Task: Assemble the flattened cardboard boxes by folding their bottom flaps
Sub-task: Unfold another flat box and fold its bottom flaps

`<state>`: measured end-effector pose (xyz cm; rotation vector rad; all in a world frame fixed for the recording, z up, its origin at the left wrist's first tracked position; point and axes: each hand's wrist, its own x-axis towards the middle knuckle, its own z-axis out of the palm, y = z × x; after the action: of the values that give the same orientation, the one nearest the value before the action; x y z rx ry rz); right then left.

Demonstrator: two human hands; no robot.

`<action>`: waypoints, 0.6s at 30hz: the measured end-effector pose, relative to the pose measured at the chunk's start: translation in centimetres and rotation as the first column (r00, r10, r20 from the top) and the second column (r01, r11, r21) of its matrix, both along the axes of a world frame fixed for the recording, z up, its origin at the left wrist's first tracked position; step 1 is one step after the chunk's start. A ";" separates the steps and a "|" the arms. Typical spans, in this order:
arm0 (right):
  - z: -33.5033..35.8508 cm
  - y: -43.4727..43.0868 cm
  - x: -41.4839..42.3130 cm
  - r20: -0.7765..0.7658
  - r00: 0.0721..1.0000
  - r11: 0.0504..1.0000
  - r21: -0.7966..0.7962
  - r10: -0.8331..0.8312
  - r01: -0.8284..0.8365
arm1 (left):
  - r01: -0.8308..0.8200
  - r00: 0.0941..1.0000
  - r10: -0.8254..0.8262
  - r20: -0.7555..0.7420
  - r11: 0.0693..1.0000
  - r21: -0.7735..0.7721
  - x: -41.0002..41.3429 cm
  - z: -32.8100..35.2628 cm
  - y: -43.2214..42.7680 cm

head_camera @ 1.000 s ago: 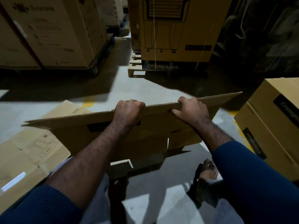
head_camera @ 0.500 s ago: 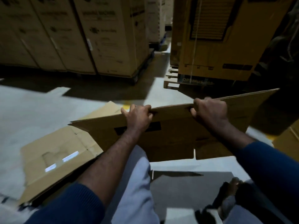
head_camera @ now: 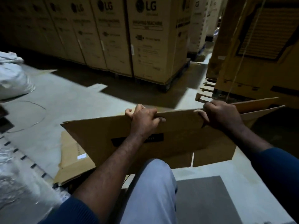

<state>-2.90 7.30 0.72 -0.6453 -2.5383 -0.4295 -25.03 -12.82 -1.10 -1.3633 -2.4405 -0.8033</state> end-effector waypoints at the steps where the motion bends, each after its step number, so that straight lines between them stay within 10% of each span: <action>1: -0.4 0.4 -0.5 -0.024 0.997 0.997 0.047 0.069 -0.068 | -0.011 1.000 0.011 0.002 1.000 -0.011 -0.8 -0.2 -0.2; 5: -1.4 1.8 -2.2 0.077 0.929 0.896 0.248 0.361 -0.369 | -0.008 0.996 0.011 0.090 0.999 -0.036 -4.2 -0.8 -1.3; 10: -2.7 3.8 -4.7 0.168 0.945 0.833 0.445 0.281 -0.327 | -0.011 0.998 0.013 0.067 0.999 -0.030 -6.4 -1.4 -1.7; 18: -4.5 3.6 -7.7 0.066 0.971 0.928 0.286 0.230 -0.239 | -0.025 0.999 0.024 0.032 0.999 0.030 -5.3 -3.7 -0.6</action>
<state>-10.59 10.88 -3.83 -0.2226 -2.4715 -0.7145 -30.35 -13.45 -4.82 -1.3171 -2.4538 -0.8588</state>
